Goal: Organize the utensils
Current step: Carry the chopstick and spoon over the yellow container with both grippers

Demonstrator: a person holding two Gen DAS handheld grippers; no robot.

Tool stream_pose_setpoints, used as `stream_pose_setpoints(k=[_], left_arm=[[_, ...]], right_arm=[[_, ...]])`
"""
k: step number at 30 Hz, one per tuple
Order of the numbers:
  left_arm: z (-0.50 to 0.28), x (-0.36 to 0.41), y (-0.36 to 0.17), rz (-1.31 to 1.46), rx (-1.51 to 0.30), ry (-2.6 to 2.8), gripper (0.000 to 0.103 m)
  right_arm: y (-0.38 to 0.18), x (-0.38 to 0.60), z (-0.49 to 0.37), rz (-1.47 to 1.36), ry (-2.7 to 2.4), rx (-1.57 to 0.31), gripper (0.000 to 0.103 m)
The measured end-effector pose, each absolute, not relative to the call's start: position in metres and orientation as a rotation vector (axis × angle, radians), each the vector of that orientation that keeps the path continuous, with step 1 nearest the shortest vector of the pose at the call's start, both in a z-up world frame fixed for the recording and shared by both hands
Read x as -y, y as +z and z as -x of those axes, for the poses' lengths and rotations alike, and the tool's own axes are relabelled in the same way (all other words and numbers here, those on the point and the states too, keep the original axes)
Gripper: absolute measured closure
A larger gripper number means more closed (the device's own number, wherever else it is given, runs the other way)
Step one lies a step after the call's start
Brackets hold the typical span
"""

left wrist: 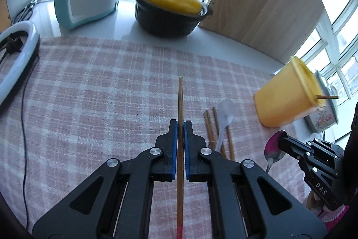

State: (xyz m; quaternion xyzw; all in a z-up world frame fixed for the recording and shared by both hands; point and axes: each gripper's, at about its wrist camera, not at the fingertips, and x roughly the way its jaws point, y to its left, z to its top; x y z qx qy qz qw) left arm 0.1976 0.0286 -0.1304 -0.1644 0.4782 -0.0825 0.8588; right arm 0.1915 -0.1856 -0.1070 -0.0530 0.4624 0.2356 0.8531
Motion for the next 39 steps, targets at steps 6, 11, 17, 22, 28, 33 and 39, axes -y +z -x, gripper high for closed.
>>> stream_pose_setpoints(k=[6, 11, 17, 22, 28, 33, 39], left_arm=[[-0.179, -0.026, -0.104, 0.352, -0.942, -0.195, 0.100], [-0.164, -0.019, -0.087, 0.341, -0.903, -0.212, 0.100], [-0.144, -0.014, -0.066, 0.332, -0.862, -0.238, 0.100], [-0.131, -0.010, -0.043, 0.350, -0.811, -0.263, 0.100], [-0.128, -0.001, -0.023, 0.362, -0.760, -0.290, 0.100], [-0.130, 0.011, -0.008, 0.366, -0.720, -0.326, 0.100], [-0.142, 0.021, 0.009, 0.371, -0.680, -0.349, 0.100]], right_arm=[[-0.086, 0.208, -0.177, 0.059, 0.474, -0.924, 0.103], [-0.072, 0.222, -0.163, 0.035, 0.457, -0.888, 0.103], [-0.057, 0.239, -0.150, 0.005, 0.438, -0.846, 0.103], [-0.037, 0.257, -0.141, -0.049, 0.420, -0.796, 0.103], [-0.015, 0.277, -0.130, -0.054, 0.385, -0.737, 0.103], [0.000, 0.298, -0.125, -0.087, 0.355, -0.697, 0.103], [0.015, 0.320, -0.125, -0.109, 0.306, -0.658, 0.103]])
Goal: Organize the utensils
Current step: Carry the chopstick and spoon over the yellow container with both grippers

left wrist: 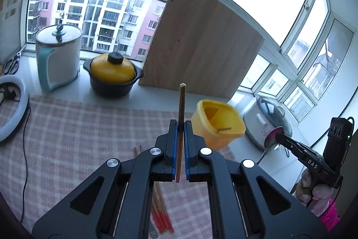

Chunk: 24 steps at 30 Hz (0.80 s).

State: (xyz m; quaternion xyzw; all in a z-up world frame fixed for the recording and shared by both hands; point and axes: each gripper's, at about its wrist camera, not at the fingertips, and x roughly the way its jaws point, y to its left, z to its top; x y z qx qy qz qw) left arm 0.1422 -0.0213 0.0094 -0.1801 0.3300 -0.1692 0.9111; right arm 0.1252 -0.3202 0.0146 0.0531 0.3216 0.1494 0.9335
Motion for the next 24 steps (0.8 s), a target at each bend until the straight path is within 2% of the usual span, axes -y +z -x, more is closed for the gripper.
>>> stream_pose_setpoints(k=[24], left_arm=[[-0.205, 0.069, 0.066, 0.354, -0.568, -0.402, 0.100]], right_arm=[[0.054, 0.374, -0.178, -0.141, 0.169, -0.537, 0.103]])
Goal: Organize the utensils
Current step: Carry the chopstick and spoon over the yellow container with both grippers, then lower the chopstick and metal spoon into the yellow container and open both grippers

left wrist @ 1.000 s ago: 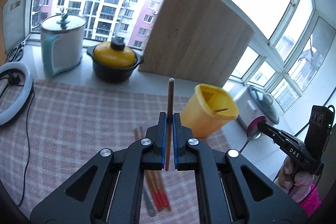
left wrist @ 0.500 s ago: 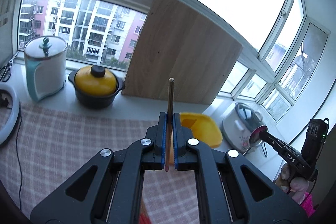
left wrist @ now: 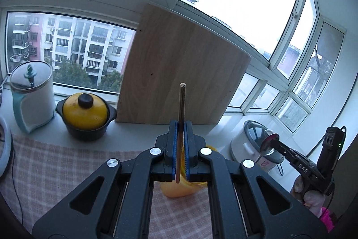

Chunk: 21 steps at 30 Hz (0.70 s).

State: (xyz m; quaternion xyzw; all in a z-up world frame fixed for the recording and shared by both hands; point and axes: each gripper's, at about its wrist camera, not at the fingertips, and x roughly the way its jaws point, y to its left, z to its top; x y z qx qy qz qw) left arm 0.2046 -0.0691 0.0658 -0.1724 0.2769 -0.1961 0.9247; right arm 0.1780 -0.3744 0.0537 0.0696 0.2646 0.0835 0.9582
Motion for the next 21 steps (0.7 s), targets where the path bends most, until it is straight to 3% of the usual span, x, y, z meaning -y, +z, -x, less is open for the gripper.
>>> stream_pose_setpoints(k=[21], left_arm=[[-0.257, 0.114, 0.033, 0.338, -0.654, -0.414, 0.100]], right_arm=[[0.013, 0.378, -0.239, -0.152, 0.074, -0.582, 0.103]])
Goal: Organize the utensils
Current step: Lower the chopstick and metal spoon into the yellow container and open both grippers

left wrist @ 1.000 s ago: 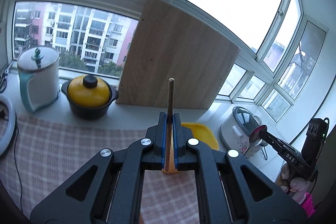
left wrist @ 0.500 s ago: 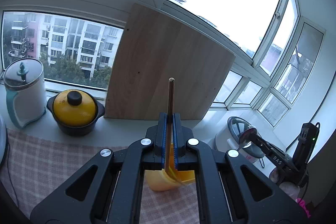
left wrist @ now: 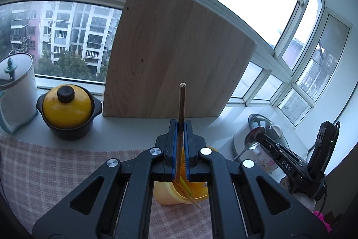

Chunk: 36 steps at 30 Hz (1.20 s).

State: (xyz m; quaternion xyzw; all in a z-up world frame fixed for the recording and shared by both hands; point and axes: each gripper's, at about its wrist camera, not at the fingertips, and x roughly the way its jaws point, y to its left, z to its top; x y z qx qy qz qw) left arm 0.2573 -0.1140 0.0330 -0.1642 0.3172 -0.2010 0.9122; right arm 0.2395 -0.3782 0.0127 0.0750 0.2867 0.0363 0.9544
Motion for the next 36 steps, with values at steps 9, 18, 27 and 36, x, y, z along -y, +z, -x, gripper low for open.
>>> stream_pose_setpoints(k=[9, 18, 27, 36], left_arm=[[-0.260, 0.127, 0.018, 0.288, -0.681, -0.409, 0.100], [-0.256, 0.141, 0.005, 0.226, -0.705, -0.410, 0.100], [-0.257, 0.148, -0.007, 0.202, -0.731, -0.413, 0.100], [-0.254, 0.149, -0.007, 0.191, -0.732, -0.415, 0.100]], right_arm=[[-0.008, 0.370, -0.245, -0.137, 0.096, -0.626, 0.103], [-0.020, 0.366, -0.246, -0.144, 0.125, -0.669, 0.103], [-0.030, 0.364, -0.248, -0.143, 0.141, -0.707, 0.103], [-0.031, 0.364, -0.245, -0.147, 0.153, -0.712, 0.086]])
